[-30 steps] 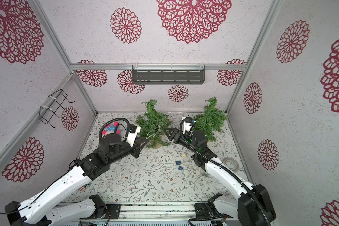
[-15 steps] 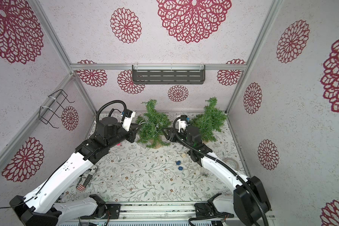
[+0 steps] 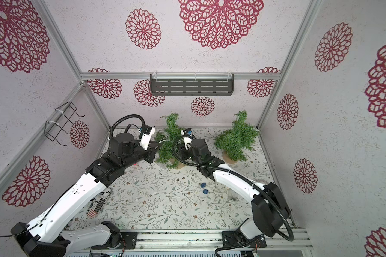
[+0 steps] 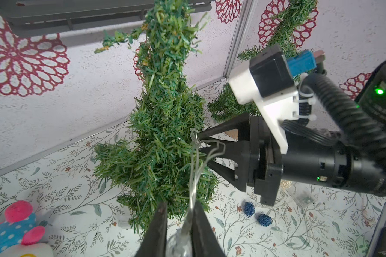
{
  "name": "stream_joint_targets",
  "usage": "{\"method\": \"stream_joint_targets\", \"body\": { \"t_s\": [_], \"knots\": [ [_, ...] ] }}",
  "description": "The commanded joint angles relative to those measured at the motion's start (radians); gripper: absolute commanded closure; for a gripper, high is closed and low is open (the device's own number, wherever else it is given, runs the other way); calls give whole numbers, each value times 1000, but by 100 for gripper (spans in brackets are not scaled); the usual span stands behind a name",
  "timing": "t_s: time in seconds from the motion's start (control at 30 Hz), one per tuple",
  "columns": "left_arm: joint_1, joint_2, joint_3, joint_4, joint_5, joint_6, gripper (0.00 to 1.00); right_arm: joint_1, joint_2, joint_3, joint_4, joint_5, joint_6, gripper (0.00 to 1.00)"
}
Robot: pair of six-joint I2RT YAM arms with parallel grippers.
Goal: Wrap string light around the christmas tree
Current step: Wrap the light string around the Christmas tree.
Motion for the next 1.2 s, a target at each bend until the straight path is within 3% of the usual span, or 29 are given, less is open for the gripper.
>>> {"method": "stream_joint_targets", "body": {
  "t_s": [0.0, 0.53, 0.77, 0.87, 1.07, 1.17],
  "knots": [
    [17, -6, 4, 8, 18, 17, 89, 34, -19, 44, 66, 91, -105, 64],
    [71, 2, -2, 27, 65, 12, 89, 90, -97, 46, -42, 177, -264, 56],
    [73, 21, -13, 59, 93, -13, 90, 100, -45, 125, -71, 187, -349, 48],
    [73, 30, -5, 63, 106, -30, 90, 101, -23, 148, -48, 201, -403, 58],
    [72, 43, 0, 67, 129, -44, 90, 101, -57, 112, -40, 242, -471, 90],
    [73, 75, 13, 64, 141, -52, 90, 102, -98, 105, -64, 227, -476, 96]
  ]
}}
